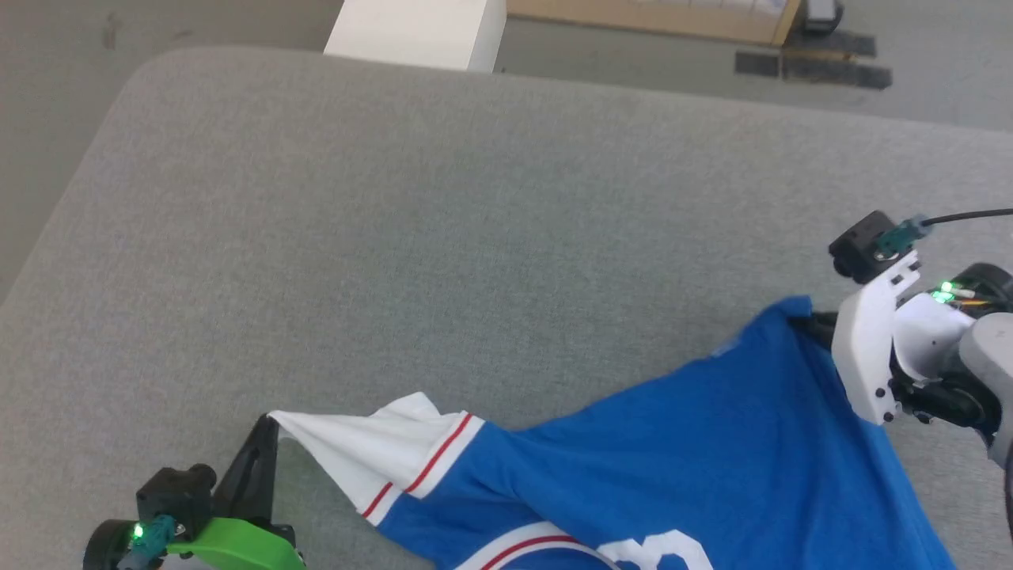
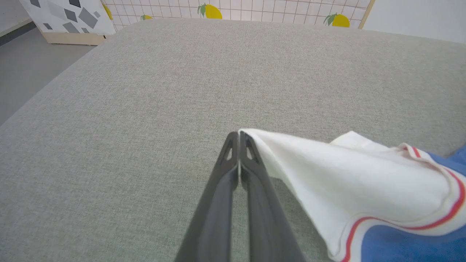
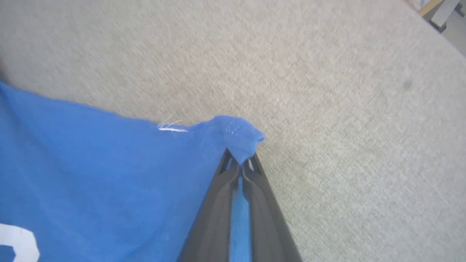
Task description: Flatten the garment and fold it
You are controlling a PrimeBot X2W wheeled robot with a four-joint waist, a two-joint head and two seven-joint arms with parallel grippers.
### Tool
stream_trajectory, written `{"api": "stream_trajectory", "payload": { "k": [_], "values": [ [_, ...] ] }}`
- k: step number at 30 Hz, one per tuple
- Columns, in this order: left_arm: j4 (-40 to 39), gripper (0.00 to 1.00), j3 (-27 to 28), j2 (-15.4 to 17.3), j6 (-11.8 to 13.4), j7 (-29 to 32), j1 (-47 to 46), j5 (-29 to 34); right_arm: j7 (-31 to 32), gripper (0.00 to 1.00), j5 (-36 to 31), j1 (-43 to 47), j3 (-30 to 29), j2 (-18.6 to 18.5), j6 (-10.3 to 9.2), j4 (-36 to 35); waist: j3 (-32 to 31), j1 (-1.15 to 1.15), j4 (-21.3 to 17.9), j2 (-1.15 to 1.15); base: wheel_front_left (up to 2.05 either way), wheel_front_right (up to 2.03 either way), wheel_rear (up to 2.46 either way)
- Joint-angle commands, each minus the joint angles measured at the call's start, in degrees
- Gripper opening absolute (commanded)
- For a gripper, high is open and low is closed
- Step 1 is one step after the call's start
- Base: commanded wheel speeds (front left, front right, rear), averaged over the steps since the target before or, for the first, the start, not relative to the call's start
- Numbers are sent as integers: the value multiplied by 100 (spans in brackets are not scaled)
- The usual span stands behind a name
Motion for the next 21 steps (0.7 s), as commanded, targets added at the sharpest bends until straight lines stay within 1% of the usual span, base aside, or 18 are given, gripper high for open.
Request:
{"api": "stream_trajectory", "payload": {
  "k": [1,6,9,12,14,15,18,21],
  "values": [
    [-36,0,59,87,45,-47,-3,83,-251,0,25,-33,4,-92,-8,-111,-329,0,-254,0,0,0,0],
    [-163,0,181,272,59,-59,-299,192,-1076,0,-104,-112,-129,-293,-8,-379,-586,0,-447,0,0,0,0],
    [-263,0,264,392,32,-65,-722,274,-1523,0,-239,-197,-430,-285,-8,-353,-710,0,-514,0,0,0,0],
    [-363,0,286,434,33,-1,-1277,350,-1938,0,-397,-308,-880,-143,-8,-242,-768,0,-568,0,0,0,0],
    [-402,0,259,439,-3,68,-1725,399,-2152,0,-637,-411,-1137,-29,-8,-140,-793,0,-604,0,0,0,0],
    [-402,0,237,448,-36,106,-1987,432,-2305,0,-762,-484,-1361,64,-8,-30,-795,0,-630,0,0,0,0],
    [-318,0,217,490,-119,172,-2718,521,-2505,0,-1199,-697,-1763,293,-8,164,-764,0,-698,0,0,0,0],
    [-171,0,184,508,-233,263,-3574,594,-2547,0,-1604,-948,-2113,527,-8,208,-650,0,-764,0,0,0,0]
  ]
}}
